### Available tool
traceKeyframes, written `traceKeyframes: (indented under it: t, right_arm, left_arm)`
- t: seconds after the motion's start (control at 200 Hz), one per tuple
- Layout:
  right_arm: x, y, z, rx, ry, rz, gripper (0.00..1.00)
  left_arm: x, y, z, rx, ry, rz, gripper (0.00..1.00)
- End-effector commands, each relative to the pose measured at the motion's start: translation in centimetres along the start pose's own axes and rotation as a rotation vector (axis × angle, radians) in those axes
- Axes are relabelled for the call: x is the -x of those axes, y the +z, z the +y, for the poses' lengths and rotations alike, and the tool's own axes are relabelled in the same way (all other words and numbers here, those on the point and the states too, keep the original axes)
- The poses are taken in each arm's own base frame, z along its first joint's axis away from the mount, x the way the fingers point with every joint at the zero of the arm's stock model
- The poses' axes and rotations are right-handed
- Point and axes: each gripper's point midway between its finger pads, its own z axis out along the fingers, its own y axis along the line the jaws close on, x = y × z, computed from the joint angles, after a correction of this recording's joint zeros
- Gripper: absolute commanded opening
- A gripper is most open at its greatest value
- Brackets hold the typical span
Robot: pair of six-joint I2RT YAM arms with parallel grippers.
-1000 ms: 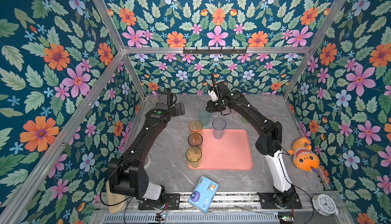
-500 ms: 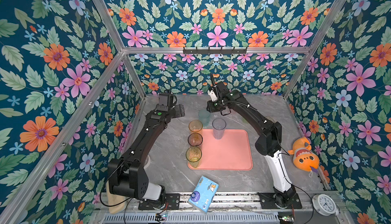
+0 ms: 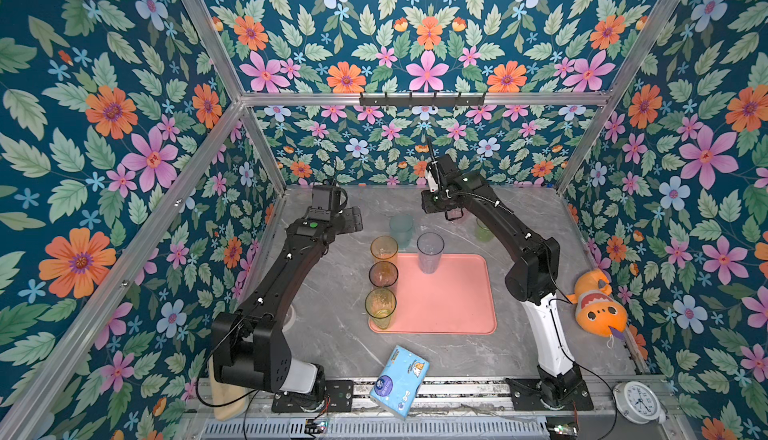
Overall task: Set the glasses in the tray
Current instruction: 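Lower the right gripper and close it on the clear glass rim, then lift the clear glass with the right gripper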
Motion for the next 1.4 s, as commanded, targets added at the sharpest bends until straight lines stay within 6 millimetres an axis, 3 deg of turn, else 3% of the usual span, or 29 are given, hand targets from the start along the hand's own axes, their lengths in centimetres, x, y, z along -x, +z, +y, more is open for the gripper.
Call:
traceKeyframes:
  t: [0.0,0.67,1.395]
  right_arm:
    - [-0.6,0.0,-1.0,-0.032,0.021,0.026,0.42]
    - [-2.3,2.4,-3.6,-0.081,0.073,0.074,0.45]
    - [-2.3,4.1,-4.7,-0.08,0.093,0.079,0.25]
  left_arm:
    - [0.2,-0.1,0.2,0.007,-0.006,-0.012,0.91]
    - [-0.2,-0.4,0.2,0.0,-0.008,-0.008,0.9]
    - [-1.7,-0.3,0.2,-0.013,-0.019,0.021,0.89]
